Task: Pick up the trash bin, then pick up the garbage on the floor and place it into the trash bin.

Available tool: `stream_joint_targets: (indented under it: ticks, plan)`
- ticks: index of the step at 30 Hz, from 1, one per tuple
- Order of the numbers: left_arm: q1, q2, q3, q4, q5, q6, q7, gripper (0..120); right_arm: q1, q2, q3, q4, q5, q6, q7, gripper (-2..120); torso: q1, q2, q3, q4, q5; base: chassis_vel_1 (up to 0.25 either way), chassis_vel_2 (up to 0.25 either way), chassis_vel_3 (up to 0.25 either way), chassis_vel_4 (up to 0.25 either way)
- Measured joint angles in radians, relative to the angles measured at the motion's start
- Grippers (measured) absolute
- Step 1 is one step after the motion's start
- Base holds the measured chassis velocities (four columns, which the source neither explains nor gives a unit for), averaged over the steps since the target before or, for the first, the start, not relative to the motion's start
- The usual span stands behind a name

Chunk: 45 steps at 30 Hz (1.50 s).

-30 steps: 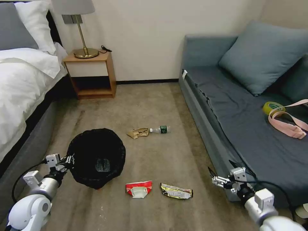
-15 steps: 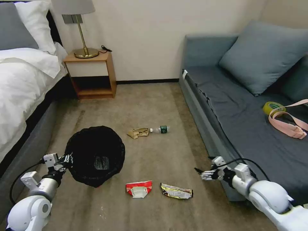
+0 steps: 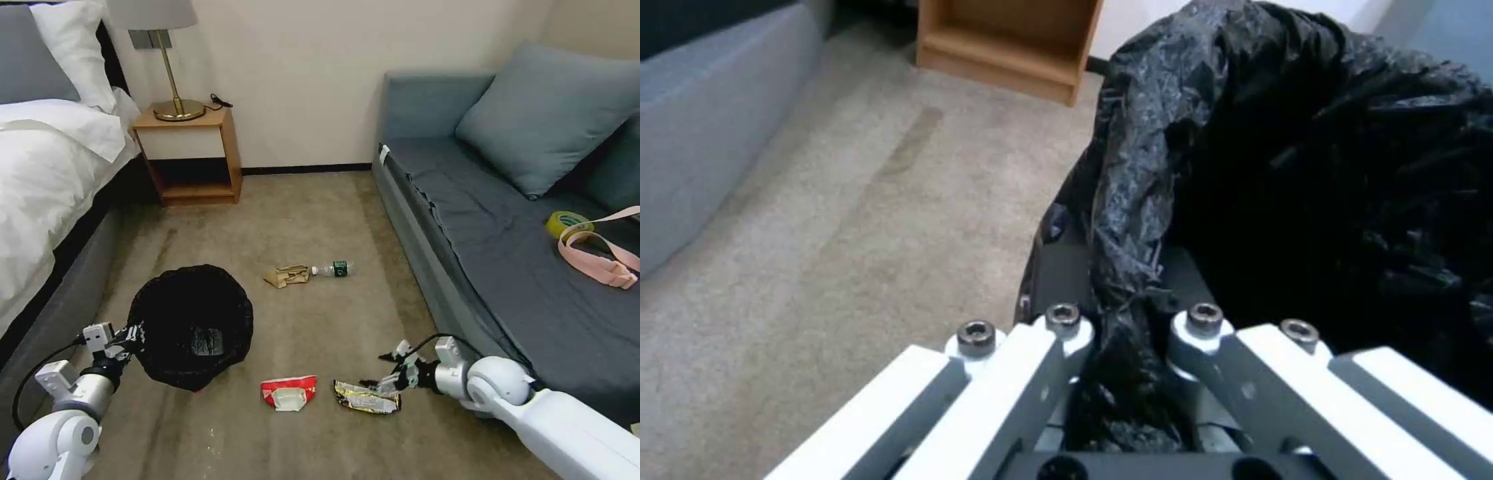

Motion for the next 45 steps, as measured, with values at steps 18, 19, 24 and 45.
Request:
stream_joint_targets:
  ticks: [18,19,24,45]
  plan:
    - [0.000,0.023,-0.004,-0.005,-0.009,-0.003,0.017,4,0.243,0.063,-0.306,-0.266,-0.035,0.071,-0.110,100,0.000,0.000,0.000,-0.0001,-0.0003,0.000,0.000,0.000,0.000]
    - [0.000,0.020,-0.003,-0.005,-0.007,-0.004,0.018,4,0.256,0.069,-0.325,-0.291,-0.039,0.078,-0.115,100,0.000,0.000,0.000,0.0000,-0.0001,0.000,0.000,0.000,0.000]
    - [0.005,0.011,-0.001,-0.011,0.001,-0.005,0.018,4,0.278,0.103,-0.364,-0.398,-0.079,0.114,-0.140,100,0.000,0.000,0.000,0.0000,0.0001,0.000,0.000,0.000,0.000]
    - [0.045,-0.026,0.006,-0.061,0.041,-0.015,0.023,4,0.244,0.164,-0.312,-0.560,-0.180,0.202,-0.148,100,0.000,0.000,0.000,-0.0002,-0.0003,0.000,0.000,0.000,0.000]
